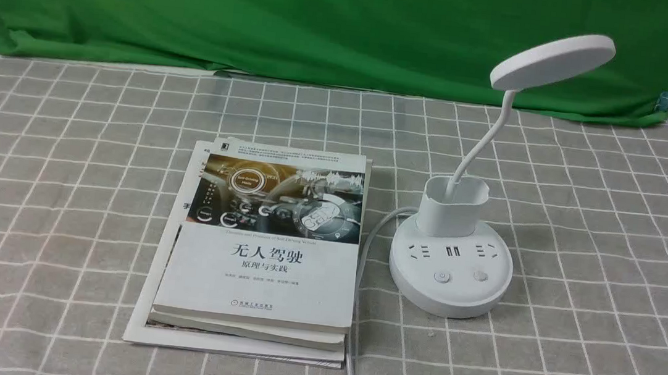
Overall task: Turn on the desk lamp on the grey coffee tablecloth with your hand.
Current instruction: 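Press the button on the base of the white desk lamp with the right gripper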
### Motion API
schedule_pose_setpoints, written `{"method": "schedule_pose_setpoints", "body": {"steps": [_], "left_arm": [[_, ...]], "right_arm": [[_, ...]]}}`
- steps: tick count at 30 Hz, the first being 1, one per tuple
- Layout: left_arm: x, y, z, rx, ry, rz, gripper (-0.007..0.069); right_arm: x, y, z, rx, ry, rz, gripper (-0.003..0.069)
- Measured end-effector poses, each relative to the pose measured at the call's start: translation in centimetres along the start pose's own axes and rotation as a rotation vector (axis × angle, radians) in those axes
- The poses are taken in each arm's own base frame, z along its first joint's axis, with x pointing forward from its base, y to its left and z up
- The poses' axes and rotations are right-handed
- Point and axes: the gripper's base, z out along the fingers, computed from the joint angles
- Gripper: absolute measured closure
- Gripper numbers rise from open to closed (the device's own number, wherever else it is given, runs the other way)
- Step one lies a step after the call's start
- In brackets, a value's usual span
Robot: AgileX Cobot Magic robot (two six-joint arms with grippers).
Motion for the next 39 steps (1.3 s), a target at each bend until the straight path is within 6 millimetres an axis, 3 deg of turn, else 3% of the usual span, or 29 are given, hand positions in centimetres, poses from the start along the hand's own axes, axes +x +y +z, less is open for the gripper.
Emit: {"method": "schedule_pose_setpoints", "body": {"steps": [34,39], "left_arm": [[0.00,0.00,0.00,0.000,0.000,0.000,0.0606],[0.00,0.00,0.00,0.000,0.000,0.000,0.0606]], "right_arm": [[-0.01,0.00,0.00,0.000,-0.001,0.000,0.0417],[-0.74,-0.07,-0.03,0.003,-0.082,0.122,0.0415]]}}
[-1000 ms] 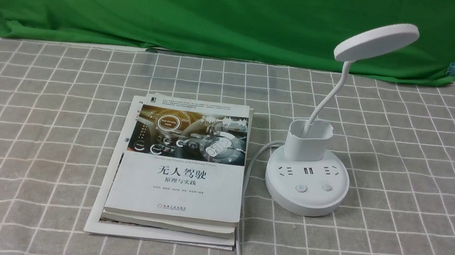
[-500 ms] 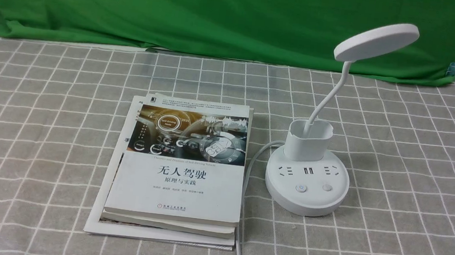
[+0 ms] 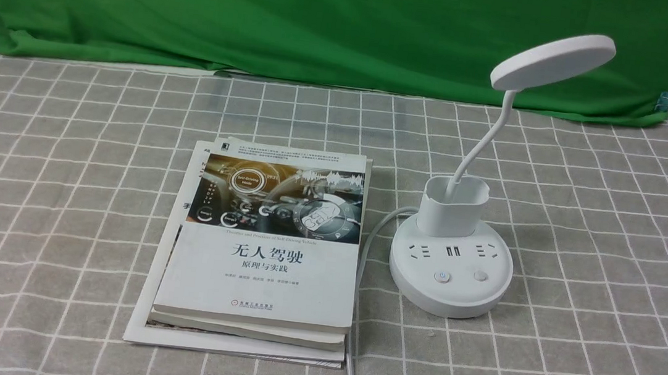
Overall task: Turn on the desk lamp on the grey coffee tablecloth with your hand.
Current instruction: 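Press the button on the base of the white desk lamp with the right gripper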
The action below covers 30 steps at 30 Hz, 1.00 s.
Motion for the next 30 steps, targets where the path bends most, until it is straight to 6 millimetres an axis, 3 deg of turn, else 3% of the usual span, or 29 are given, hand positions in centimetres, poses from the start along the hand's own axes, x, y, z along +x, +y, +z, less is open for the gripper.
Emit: {"method": "schedule_pose_setpoints", "body": {"steps": [4,10,14,19,23,27,29,30], "left_arm": [[0.0,0.0,0.0,0.000,0.000,0.000,0.0606],[0.0,0.0,0.0,0.000,0.000,0.000,0.0606],[0.0,0.0,0.0,0.000,0.000,0.000,0.0606],[0.0,0.0,0.0,0.000,0.000,0.000,0.0606],[0.0,0.0,0.0,0.000,0.000,0.000,0.0606],[0.0,0.0,0.0,0.000,0.000,0.000,0.0606],[0.0,0.0,0.0,0.000,0.000,0.000,0.0606],[0.0,0.0,0.0,0.000,0.000,0.000,0.0606]], "right_arm": [[-1.3,-0.2,-0.1,0.001,-0.139,0.244,0.0415],[-2.5,-0.4,-0.4,0.004,-0.282,0.314,0.0427],[-2.5,-0.4,-0.3,0.002,-0.264,0.325,0.0468],[-6.6,1.0,0.9,-0.028,0.043,0.176,0.0554],[-10.1,2.0,4.0,-0.085,0.370,0.015,0.0587],[-10.7,2.2,8.0,-0.118,0.639,-0.052,0.0622],[-10.2,2.1,11.2,-0.133,0.784,-0.068,0.0627],[-10.0,2.2,11.9,-0.138,0.810,-0.073,0.0627]]}}
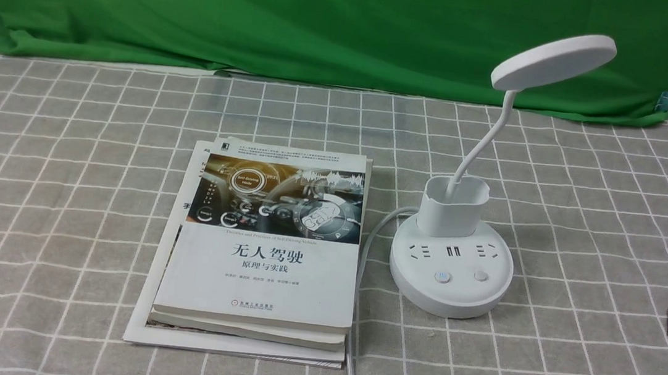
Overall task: Turn on the desk lamp on the grey coffee tablecloth with your hand.
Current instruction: 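Press the button on the base of the white desk lamp with the right gripper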
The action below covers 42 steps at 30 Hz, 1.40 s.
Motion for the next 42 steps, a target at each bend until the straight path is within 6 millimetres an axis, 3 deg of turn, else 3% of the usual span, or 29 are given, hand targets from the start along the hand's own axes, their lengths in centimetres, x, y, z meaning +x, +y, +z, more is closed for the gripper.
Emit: {"method": "schedule_pose_setpoints", "body": {"steps": [3,7,8,9,12,15,20,29,42], "left_arm": [[0.0,0.0,0.0,0.000,0.000,0.000,0.0606],[0.0,0.0,0.0,0.000,0.000,0.000,0.0606],[0.0,0.0,0.0,0.000,0.000,0.000,0.0606],[0.0,0.0,0.0,0.000,0.000,0.000,0.0606],[0.0,0.0,0.0,0.000,0.000,0.000,0.0606],[0.0,0.0,0.0,0.000,0.000,0.000,0.0606],[0.0,0.0,0.0,0.000,0.000,0.000,0.0606],[0.0,0.0,0.0,0.000,0.000,0.000,0.0606],[0.0,0.0,0.0,0.000,0.000,0.000,0.0606]], "right_arm": [[-1.3,0.2,2.4,-0.024,0.076,-0.023,0.0627],[-3.4,2.1,7.0,-0.071,0.145,-0.106,0.0627],[-3.5,2.2,7.2,-0.073,0.148,-0.108,0.0627],[-4.2,2.5,9.0,-0.078,0.173,-0.126,0.0627],[-5.0,2.6,10.9,-0.076,0.203,-0.132,0.0627],[-6.0,2.4,14.2,-0.071,0.251,-0.133,0.0627],[-6.7,2.2,17.2,-0.068,0.283,-0.135,0.0628],[-7.1,1.9,19.5,-0.051,0.248,-0.132,0.0627],[-7.1,2.0,19.7,-0.061,0.246,-0.108,0.0627]]}}
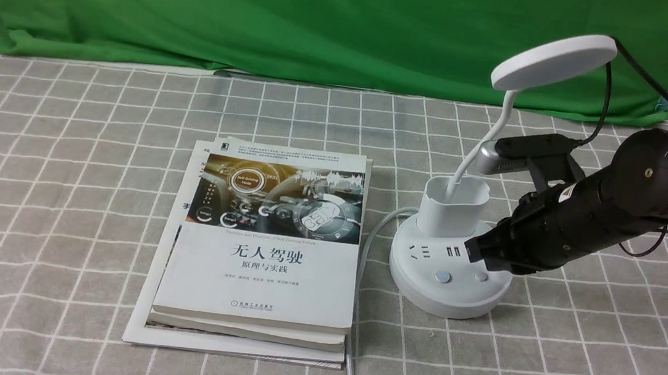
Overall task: Turn on the desk lamp on the grey coffee tablecloth with your hand.
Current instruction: 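Press the button on the base of the white desk lamp with the right gripper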
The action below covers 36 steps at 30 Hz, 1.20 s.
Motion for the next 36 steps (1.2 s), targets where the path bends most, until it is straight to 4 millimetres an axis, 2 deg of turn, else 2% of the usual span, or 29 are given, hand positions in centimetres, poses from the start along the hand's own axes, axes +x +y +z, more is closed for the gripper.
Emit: {"method": "schedule_pose_setpoints", "body": {"steps": [14,21,25,29,36], "left_arm": [[0.0,0.0,0.0,0.000,0.000,0.000,0.0606],[0.0,0.0,0.0,0.000,0.000,0.000,0.0606],[0.0,0.0,0.0,0.000,0.000,0.000,0.0606],[0.0,0.0,0.0,0.000,0.000,0.000,0.0606],[0.0,0.0,0.0,0.000,0.000,0.000,0.0606]], "right_arm": [[-0.1,0.0,0.0,-0.006,-0.012,0.012,0.0627],[0.0,-0.2,1.7,-0.009,0.012,0.020,0.0625],[-0.2,-0.1,1.7,-0.011,0.005,0.016,0.0626],[-0.3,-0.1,1.4,-0.009,-0.011,0.015,0.0626],[-0.7,0.2,-1.0,-0.005,-0.066,-0.001,0.0626]]}}
